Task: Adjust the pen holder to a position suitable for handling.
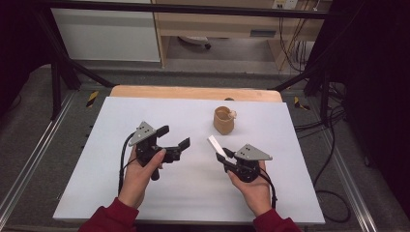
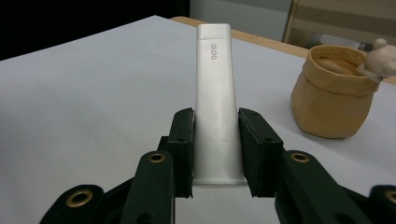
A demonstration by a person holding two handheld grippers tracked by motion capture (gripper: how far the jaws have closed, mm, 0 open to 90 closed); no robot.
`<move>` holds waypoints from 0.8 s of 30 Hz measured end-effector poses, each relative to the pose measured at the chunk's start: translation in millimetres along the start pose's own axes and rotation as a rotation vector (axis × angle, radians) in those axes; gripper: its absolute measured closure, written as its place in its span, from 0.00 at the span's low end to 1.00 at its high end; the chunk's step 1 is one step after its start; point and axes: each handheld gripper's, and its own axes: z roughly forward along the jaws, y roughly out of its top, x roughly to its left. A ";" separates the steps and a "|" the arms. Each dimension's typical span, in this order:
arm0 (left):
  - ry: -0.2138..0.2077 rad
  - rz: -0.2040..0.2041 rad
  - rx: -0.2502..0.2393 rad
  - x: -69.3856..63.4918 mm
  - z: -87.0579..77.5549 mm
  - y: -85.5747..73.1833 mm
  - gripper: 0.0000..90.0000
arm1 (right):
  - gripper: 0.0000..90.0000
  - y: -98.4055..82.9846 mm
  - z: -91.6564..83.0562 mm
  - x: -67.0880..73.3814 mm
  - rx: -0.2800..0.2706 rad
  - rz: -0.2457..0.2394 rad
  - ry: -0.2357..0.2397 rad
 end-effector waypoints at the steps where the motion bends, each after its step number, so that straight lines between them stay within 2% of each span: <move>1: 0.000 0.001 0.001 0.0 1.2 -0.1 0.05 | 0.75 0.1 1.0 1.2 0.001 -0.003 0.000; 9: -0.016 -0.016 0.019 1.7 12.1 0.4 0.05 | 0.75 0.7 2.0 4.3 -0.003 -0.012 0.005; 15: -0.013 -0.034 -0.004 2.1 21.9 -0.8 0.05 | 0.75 1.5 1.2 5.0 -0.015 -0.012 0.002; 22: -0.027 -0.063 -0.004 1.8 34.3 -4.8 0.05 | 0.75 1.7 1.1 7.0 -0.021 -0.019 0.002; 24: -0.013 -0.065 -0.008 0.0 36.5 -6.5 0.05 | 0.75 1.4 1.5 8.5 -0.017 -0.031 -0.002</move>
